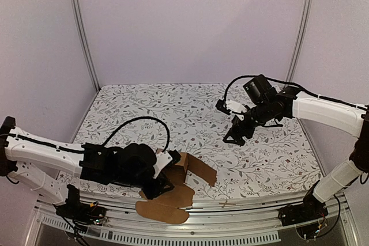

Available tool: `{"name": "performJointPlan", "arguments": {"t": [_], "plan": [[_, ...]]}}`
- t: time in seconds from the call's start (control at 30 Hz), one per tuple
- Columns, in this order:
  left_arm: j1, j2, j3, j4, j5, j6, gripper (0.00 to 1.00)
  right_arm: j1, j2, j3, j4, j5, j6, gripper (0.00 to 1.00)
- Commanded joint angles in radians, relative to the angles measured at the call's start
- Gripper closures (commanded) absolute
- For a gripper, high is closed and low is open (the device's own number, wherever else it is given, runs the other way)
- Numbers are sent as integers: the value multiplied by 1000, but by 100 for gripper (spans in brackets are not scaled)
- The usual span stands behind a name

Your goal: Fold the paper box

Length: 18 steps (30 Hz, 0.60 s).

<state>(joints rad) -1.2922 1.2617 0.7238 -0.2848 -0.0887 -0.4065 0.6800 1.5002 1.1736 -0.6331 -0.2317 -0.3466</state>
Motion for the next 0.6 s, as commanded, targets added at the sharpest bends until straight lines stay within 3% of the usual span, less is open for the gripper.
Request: {"name": "performJointPlan", "arguments": {"t": [0.0,0.33,0.57], "plan": [[-60,178,5,-85,-123,-45,75,3,-15,-4,-33,-44,-18,7],[-73,476,132,-51,-194,33,85,-50,-98,-30,-22,-58,-26,8],[14,605,247,3,-197,33,84,-134,-79,-7,-3,-114,19,8]]}}
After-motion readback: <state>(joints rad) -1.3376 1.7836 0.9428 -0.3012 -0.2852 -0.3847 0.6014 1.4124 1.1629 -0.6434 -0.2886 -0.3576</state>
